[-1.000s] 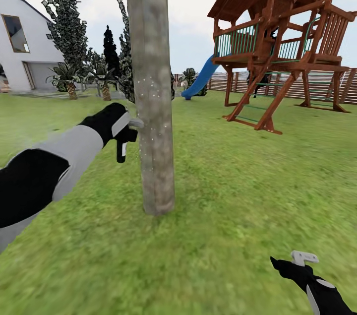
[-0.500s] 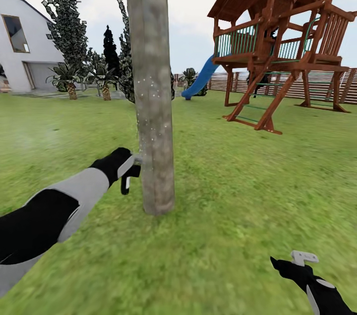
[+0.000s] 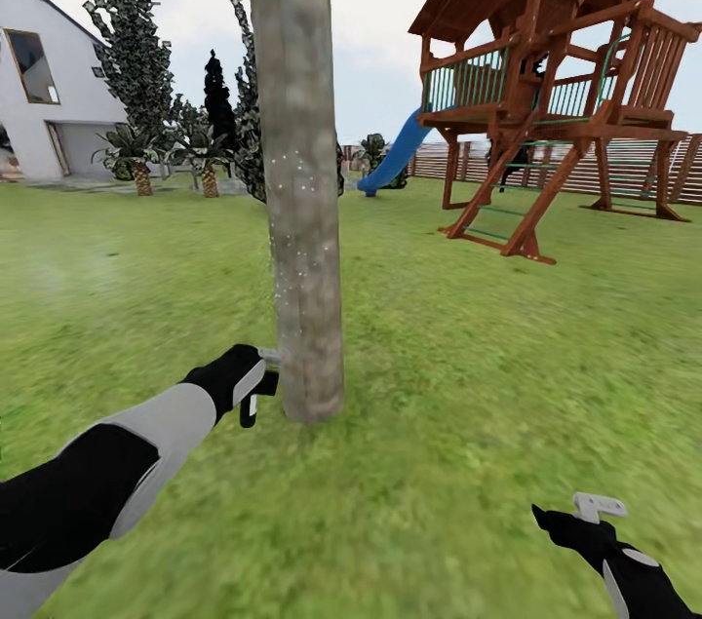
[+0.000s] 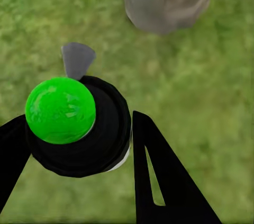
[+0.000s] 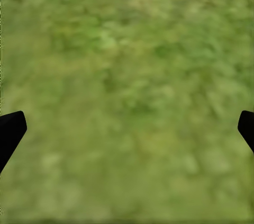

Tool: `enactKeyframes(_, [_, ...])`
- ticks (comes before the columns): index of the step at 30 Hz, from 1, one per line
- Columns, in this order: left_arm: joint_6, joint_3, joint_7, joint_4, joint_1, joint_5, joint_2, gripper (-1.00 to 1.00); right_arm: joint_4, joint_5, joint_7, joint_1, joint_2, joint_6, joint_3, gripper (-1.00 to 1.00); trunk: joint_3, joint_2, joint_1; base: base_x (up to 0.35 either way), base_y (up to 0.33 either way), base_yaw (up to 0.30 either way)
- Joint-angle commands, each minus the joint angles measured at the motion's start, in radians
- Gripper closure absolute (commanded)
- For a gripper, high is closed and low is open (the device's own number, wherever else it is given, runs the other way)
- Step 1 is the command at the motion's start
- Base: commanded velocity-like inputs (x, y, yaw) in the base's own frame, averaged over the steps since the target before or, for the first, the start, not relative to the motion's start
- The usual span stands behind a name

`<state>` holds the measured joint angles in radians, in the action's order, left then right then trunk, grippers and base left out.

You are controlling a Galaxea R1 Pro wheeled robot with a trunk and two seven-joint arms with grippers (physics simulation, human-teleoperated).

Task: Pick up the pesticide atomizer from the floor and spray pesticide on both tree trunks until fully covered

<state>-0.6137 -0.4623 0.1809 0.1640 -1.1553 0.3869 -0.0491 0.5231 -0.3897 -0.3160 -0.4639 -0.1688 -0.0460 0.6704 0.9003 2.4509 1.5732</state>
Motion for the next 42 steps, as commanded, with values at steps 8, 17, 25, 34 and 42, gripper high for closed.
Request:
enactKeyframes(8, [0.066,-0.001,0.0,0.0,0.087,0.0,0.0,1.0,0.0,-0.004,0.001,0.0,0.006,0.0,-0.006,-1.0,0.0,0.0,0.0,0.0,0.0,0.197])
enactKeyframes(17, [0.067,-0.001,0.0,0.0,0.112,0.0,0.0,1.0,0.0,-0.003,0.002,0.0,0.005,0.0,-0.004,-1.0,0.0,0.0,0.0,0.083,-0.07,0.075])
enactKeyframes(25, [0.066,-0.001,0.0,0.0,0.113,0.0,-0.022,1.0,0.0,-0.004,0.004,0.0,0.006,-0.001,0.001,-1.0,0.0,0.0,0.0,0.172,-0.27,0.116])
enactKeyframes(34, [0.065,-0.002,0.002,0.0,0.112,0.0,-0.038,1.0,0.0,-0.005,0.005,0.0,0.008,-0.001,0.002,-1.0,0.0,0.0,0.0,-0.064,-0.317,0.251])
enactKeyframes(42, [0.065,-0.002,0.002,0.0,0.112,0.0,-0.044,1.0,0.0,-0.003,0.004,0.0,0.008,-0.001,0.0,-1.0,0.0,0.0,0.0,-0.171,-0.293,0.158])
